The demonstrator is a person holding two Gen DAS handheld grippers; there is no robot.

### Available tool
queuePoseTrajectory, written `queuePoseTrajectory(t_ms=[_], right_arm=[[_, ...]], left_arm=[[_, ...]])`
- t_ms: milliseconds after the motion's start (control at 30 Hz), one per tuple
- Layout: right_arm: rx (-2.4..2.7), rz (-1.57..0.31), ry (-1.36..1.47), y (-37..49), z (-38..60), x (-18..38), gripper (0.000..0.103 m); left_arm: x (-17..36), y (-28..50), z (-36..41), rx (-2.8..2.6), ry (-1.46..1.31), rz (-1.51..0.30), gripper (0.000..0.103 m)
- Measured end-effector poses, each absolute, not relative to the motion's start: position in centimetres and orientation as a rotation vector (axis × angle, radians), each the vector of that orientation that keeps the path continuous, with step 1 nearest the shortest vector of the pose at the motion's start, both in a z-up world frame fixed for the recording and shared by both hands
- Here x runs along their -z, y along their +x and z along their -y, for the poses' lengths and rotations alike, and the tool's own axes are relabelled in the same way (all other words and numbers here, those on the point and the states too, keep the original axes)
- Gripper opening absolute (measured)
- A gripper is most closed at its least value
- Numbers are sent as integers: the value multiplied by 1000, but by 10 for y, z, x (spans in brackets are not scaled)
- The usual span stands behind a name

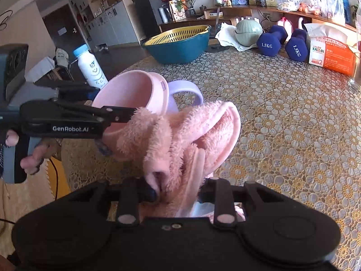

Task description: Clean bowl

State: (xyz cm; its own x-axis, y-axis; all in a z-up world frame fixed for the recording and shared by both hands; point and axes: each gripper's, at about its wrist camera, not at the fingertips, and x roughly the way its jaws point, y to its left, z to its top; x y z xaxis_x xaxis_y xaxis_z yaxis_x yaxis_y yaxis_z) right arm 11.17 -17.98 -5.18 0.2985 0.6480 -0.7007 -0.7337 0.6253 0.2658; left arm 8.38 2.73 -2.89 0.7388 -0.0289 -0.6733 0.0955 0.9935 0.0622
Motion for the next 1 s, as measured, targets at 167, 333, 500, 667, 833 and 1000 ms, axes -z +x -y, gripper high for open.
queuePoseTrajectory(t_ms=[167, 333, 500, 667, 833, 1000], right_arm=[[-893, -828, -92, 109, 198, 32, 29], [-905, -761, -19, 113, 206, 4, 29], [-903, -738, -13, 123, 191, -2, 29], [-896, -769, 7, 132, 182, 14, 29], [-896, -793, 18, 130, 190, 21, 29], [-884, -821, 33, 128, 196, 28, 29]], left_arm=[[29, 84, -28, 65, 86, -740, 49], [30, 85, -26, 75, 81, -746, 49], [33, 84, -18, 90, 105, -753, 49], [32, 85, -21, 88, 98, -748, 49], [32, 87, -17, 92, 104, -744, 49], [28, 88, -15, 100, 92, -744, 49]])
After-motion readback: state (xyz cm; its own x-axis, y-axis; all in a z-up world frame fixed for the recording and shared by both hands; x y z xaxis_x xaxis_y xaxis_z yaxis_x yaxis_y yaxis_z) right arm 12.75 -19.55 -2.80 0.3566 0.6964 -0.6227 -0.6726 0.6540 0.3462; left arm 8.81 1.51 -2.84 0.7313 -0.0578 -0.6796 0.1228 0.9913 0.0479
